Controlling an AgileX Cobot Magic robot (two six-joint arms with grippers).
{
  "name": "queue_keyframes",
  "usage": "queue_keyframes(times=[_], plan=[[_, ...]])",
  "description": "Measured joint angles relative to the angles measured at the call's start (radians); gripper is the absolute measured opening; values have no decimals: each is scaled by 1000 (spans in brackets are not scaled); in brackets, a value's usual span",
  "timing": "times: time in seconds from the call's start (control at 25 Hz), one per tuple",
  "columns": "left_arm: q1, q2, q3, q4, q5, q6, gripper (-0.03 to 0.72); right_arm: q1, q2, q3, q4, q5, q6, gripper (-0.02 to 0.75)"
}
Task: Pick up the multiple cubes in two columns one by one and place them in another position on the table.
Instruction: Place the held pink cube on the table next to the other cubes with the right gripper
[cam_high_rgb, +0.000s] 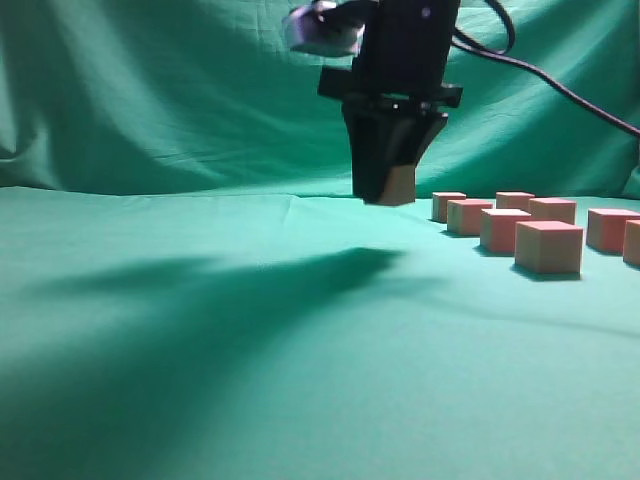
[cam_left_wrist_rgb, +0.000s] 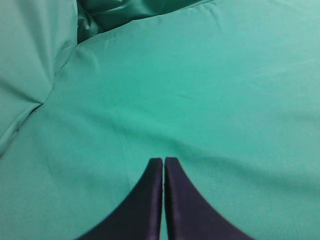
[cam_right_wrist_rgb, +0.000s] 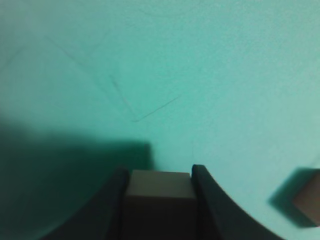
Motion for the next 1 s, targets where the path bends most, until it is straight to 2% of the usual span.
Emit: queue_keyframes(times=[0.8,1.0], plan=[[0,0,0,0,0,0,0,-2,84,-17,-32,-36,22,251],[0,0,0,0,0,0,0,-2,86,-35,-30,-24,35,529]])
